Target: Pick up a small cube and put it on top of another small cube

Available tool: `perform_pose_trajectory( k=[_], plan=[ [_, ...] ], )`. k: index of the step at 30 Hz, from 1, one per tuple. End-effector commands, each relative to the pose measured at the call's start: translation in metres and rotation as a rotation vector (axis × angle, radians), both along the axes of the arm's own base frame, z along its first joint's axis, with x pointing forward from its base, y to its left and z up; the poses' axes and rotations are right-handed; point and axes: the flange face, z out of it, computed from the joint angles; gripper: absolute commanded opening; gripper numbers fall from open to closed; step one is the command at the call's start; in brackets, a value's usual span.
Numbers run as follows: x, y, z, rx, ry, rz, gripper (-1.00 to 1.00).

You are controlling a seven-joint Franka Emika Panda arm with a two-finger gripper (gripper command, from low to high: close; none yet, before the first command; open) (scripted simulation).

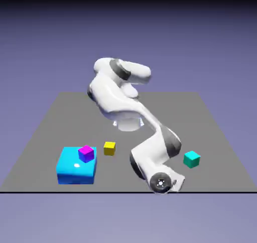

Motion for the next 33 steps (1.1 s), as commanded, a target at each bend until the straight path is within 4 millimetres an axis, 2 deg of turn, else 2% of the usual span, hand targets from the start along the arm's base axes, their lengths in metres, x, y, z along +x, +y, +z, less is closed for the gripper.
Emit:
perform_pose_trajectory(
  k=[1,3,9,10,11,12,18,19,26,33],
  plan=[
    [0.000,-0.006,-0.005,0.057,0.024,0.014,0.00],
    [-0.003,-0.016,-0.017,0.151,0.063,0.032,0.00],
    [-0.045,-0.008,-0.052,0.152,0.063,0.032,0.00],
    [-0.046,-0.008,-0.053,0.152,0.063,0.032,0.00],
    [-0.046,-0.008,-0.053,0.152,0.063,0.032,-1.00],
    [-0.046,-0.008,-0.053,0.152,0.063,0.032,-1.00],
    [-0.004,-0.016,-0.018,0.151,0.063,0.032,-1.00],
    [-0.001,-0.012,-0.011,0.162,0.057,0.027,-1.00],
    [-0.026,0.048,0.026,0.266,0.016,-0.071,-1.00],
    [-0.063,0.086,0.045,0.299,0.012,-0.232,-1.00]
  ],
)
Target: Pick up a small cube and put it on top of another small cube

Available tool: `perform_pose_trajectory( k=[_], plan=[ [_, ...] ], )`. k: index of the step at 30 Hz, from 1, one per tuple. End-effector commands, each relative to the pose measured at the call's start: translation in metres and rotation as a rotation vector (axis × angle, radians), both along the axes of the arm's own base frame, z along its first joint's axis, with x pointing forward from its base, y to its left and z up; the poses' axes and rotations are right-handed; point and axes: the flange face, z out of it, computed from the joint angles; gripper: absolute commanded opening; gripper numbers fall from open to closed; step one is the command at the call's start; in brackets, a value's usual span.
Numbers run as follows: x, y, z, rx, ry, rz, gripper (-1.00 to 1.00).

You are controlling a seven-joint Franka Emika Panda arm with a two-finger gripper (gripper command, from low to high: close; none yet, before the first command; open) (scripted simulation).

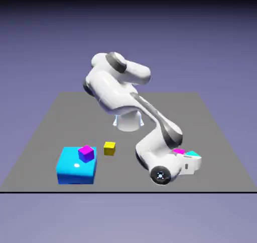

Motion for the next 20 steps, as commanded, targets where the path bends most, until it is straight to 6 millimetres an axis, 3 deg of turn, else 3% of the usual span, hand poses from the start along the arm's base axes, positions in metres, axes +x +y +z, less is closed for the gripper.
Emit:
perform_pose_trajectory(
  k=[1,6,11,13,16,17,18,20],
  plan=[
    [-0.006,0.004,0.001,-0.001,0.006,-0.029,-1.00],
    [-0.036,0.014,0.002,-0.035,0.036,-0.180,-1.00],
    [-0.069,0.009,-0.005,-0.113,0.067,-0.354,-1.00],
    [-0.073,0.008,-0.006,-0.123,0.070,-0.374,-1.00],
    [-0.102,0.040,-0.041,-0.123,0.070,-0.374,-1.00],
    [-0.105,0.042,-0.044,-0.124,0.070,-0.374,-1.00],
    [-0.105,0.042,-0.044,-0.124,0.070,-0.374,1.00],
    [-0.094,0.032,-0.032,-0.122,0.071,-0.374,1.00]
  ],
)
